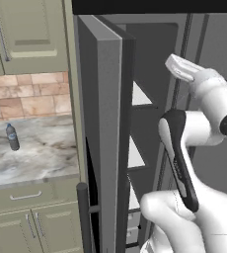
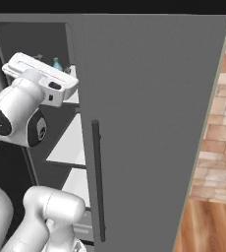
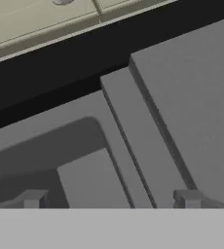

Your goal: Take the bottled waters from the counter and place them in the freezer to freeze. Close the freezer door after placing the bottles.

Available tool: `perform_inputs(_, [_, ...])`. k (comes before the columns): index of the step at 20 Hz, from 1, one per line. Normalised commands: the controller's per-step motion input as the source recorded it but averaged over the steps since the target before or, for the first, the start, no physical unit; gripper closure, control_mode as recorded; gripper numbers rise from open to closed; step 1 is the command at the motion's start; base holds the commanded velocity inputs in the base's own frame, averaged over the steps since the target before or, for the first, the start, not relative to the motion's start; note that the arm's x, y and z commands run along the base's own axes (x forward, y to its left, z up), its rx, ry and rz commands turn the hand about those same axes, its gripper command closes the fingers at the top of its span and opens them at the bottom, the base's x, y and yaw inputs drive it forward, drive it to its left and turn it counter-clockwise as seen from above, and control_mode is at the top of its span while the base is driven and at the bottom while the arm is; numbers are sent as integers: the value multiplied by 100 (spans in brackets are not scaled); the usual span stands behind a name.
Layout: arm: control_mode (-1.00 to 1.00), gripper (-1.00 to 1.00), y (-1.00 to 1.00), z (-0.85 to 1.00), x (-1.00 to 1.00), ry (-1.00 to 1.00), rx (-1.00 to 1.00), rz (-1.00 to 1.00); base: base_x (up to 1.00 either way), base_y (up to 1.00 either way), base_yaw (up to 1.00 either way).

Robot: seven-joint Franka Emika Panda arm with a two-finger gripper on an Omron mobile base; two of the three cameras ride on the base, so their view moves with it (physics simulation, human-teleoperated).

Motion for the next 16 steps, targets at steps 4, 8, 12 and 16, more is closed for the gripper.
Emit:
perform_inputs(4, [-100, -100, -49, 10, -65, 38, 2, -23, 0, 0, 0])
perform_inputs(8, [-100, -100, -19, 0, -27, 60, -2, -21, 0, 0, 0])
perform_inputs(12, [-100, -100, -1, -33, 0, 21, -2, -2, 0, 0, 0])
perform_inputs(16, [-100, -100, -1, -82, -11, 6, 0, 1, 0, 0, 0])
